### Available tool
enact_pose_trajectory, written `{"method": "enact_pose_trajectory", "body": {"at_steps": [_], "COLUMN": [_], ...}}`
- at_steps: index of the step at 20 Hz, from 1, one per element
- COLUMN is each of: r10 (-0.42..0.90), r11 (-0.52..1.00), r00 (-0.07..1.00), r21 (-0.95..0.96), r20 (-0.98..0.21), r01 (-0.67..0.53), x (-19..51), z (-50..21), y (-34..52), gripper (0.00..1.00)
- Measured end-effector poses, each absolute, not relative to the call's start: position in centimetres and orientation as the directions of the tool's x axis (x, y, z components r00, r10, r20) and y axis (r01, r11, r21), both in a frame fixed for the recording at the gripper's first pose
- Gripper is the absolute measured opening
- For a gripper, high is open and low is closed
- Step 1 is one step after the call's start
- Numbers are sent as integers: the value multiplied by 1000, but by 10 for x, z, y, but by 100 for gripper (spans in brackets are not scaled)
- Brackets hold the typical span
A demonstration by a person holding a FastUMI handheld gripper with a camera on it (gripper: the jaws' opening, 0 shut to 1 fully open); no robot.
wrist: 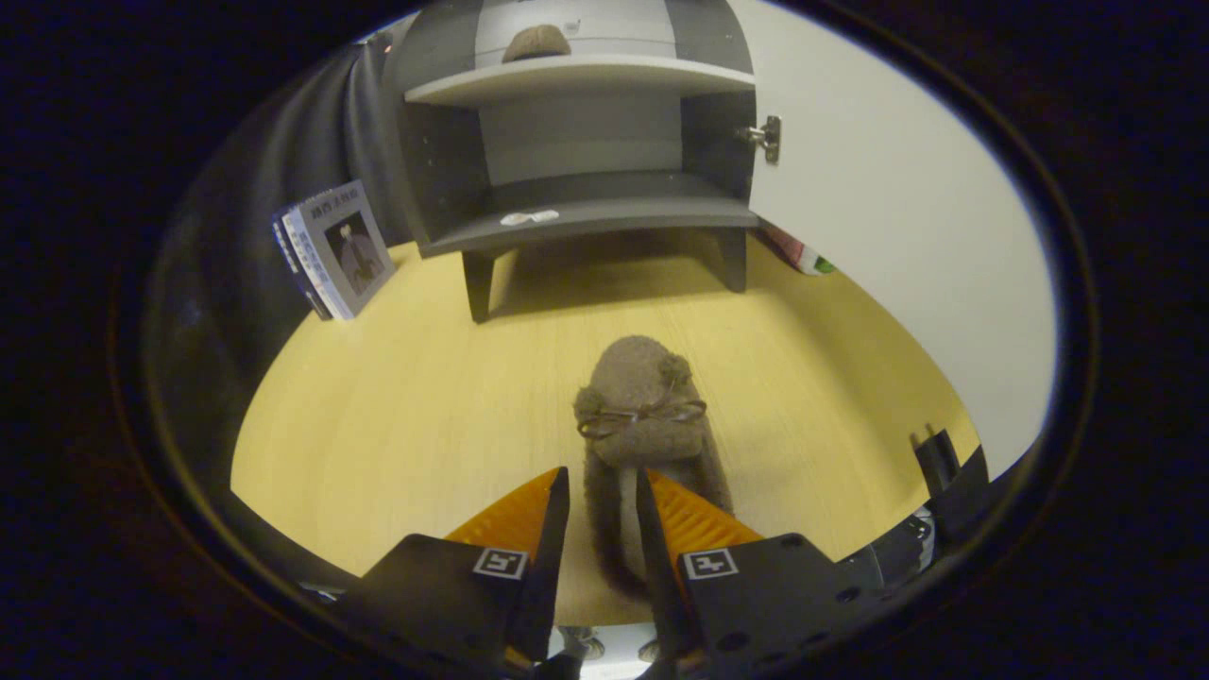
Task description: Open the shoe cabinet door, grab the shoes and put them into the shoe cabinet, then close the shoe cabinet door.
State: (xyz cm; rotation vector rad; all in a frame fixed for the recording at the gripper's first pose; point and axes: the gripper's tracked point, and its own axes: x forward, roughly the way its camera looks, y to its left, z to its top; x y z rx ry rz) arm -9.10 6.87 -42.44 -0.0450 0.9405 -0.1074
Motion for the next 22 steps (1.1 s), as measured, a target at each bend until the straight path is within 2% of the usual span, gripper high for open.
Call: {"method": "enact_pose_trajectory", "body": {"at_steps": [4,6,7,12,14,22], "r10": [-136,-149,-152,-150,-160,-161], "r11": [990,986,985,985,983,981], "r00": [506,500,491,480,477,473], "r21": [-142,-166,-172,-173,-184,-193], "r20": [-852,-853,-858,-864,-864,-867], "r01": [27,10,5,-3,-4,-19], "x": [-98,-98,-99,-98,-97,-96], "z": [-444,-446,-443,-445,-446,-426], "y": [67,67,68,72,73,73], "gripper": [31,26,29,7,3,3]}}
